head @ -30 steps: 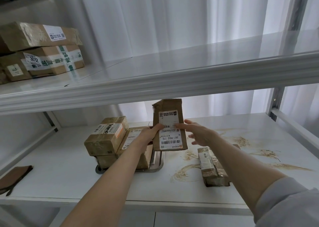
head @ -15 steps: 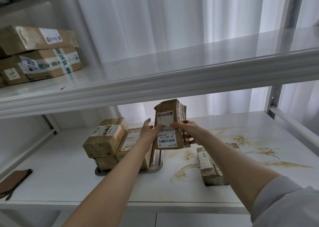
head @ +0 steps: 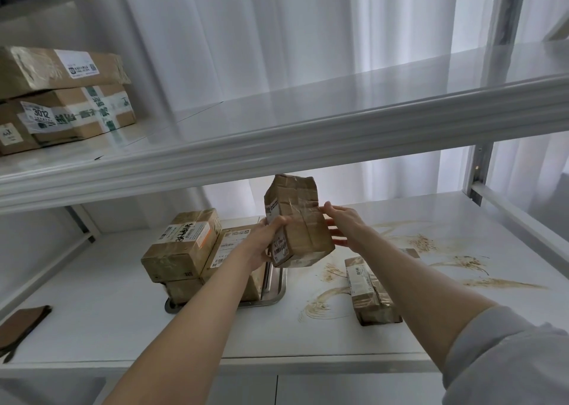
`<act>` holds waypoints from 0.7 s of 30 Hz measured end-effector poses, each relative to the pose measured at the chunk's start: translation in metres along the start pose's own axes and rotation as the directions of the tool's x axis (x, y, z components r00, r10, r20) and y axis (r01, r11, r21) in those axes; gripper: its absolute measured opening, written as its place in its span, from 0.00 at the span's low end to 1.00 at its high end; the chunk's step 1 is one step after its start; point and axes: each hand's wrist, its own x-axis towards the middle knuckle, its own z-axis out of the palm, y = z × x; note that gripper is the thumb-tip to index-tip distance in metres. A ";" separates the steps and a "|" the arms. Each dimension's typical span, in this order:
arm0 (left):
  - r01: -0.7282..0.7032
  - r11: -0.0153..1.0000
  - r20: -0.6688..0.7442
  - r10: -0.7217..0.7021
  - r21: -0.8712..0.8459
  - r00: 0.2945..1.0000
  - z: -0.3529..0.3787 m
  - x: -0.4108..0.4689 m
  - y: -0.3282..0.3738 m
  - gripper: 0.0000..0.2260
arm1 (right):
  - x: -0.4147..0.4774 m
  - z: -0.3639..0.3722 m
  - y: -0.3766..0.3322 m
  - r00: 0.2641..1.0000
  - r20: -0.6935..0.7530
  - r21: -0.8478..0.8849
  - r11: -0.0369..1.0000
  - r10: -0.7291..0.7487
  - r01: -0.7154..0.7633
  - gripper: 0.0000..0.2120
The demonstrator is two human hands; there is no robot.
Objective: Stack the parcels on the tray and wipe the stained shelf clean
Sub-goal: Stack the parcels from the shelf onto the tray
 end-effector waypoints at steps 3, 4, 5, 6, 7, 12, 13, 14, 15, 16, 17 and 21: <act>0.033 0.999 0.031 -0.032 -0.033 0.999 -0.001 -0.001 0.000 0.14 | 0.002 0.000 0.000 0.999 -0.031 0.019 1.000 0.014 -0.014 0.16; 0.038 0.998 0.035 -0.036 -0.055 0.999 -0.001 0.000 -0.001 0.13 | 0.003 0.000 0.001 0.999 -0.039 0.016 1.000 0.022 -0.022 0.17; 0.044 0.996 0.039 -0.041 -0.082 0.998 -0.001 0.000 -0.001 0.14 | 0.004 0.000 0.002 0.999 -0.040 0.005 0.999 0.036 -0.035 0.19; 0.052 0.992 0.050 -0.047 -0.114 0.998 -0.001 0.001 -0.002 0.15 | 0.004 0.000 0.003 0.998 -0.034 -0.007 0.999 0.049 -0.050 0.22; 0.058 0.988 0.062 -0.050 -0.143 0.997 -0.002 0.002 -0.002 0.17 | 0.003 0.000 0.003 0.998 -0.021 -0.016 0.998 0.065 -0.065 0.23; 0.133 0.939 0.129 -0.096 -0.316 0.987 -0.006 0.007 -0.007 0.29 | -0.004 0.000 0.004 0.985 0.068 0.037 0.987 0.156 -0.158 0.21; 0.144 0.925 0.138 -0.101 -0.351 0.985 -0.007 0.006 -0.007 0.27 | -0.005 0.000 0.003 0.981 0.080 0.057 0.982 0.176 -0.181 0.20; 0.154 0.912 0.146 -0.106 -0.379 0.984 -0.008 0.007 -0.008 0.26 | -0.006 0.001 0.002 0.977 0.091 0.082 0.976 0.194 -0.202 0.20; 0.161 0.906 0.145 -0.112 -0.391 0.983 -0.009 0.007 -0.008 0.25 | -0.006 0.002 0.002 0.973 0.098 0.115 0.969 0.207 -0.217 0.18; 0.164 0.904 0.143 -0.115 -0.396 0.983 -0.010 0.008 -0.009 0.24 | -0.006 0.002 0.002 0.973 0.094 0.147 0.964 0.212 -0.224 0.17; 0.162 0.902 0.126 -0.121 -0.399 0.985 -0.011 0.008 -0.009 0.22 | -0.006 0.001 0.002 0.975 0.078 0.169 0.961 0.207 -0.218 0.15; 0.128 0.917 -0.003 -0.140 -0.378 0.990 -0.016 0.007 -0.008 0.17 | -0.004 -0.001 0.003 0.991 -0.003 0.209 0.970 0.131 -0.127 0.09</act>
